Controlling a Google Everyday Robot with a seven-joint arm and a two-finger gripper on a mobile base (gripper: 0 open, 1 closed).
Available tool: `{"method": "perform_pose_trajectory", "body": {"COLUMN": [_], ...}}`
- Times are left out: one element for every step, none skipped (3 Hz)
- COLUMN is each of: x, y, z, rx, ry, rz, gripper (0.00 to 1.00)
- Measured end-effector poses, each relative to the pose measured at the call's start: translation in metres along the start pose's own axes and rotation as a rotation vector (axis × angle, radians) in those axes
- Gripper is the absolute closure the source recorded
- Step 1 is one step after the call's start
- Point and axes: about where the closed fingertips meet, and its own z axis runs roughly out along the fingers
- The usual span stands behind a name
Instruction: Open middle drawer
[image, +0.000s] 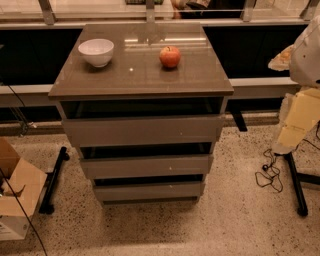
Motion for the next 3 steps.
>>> {"method": "perform_pose_trajectory", "body": {"x": [0.000,-0.007,-0.019], "y": [0.000,0.005,0.027], "z": [0.000,0.021,0.083], "rx": [0.000,-0.010,-0.078], "ry": [0.000,-0.093,-0.268], "rz": [0.000,-0.014,0.040], "gripper": [0.00,0.00,0.00]}}
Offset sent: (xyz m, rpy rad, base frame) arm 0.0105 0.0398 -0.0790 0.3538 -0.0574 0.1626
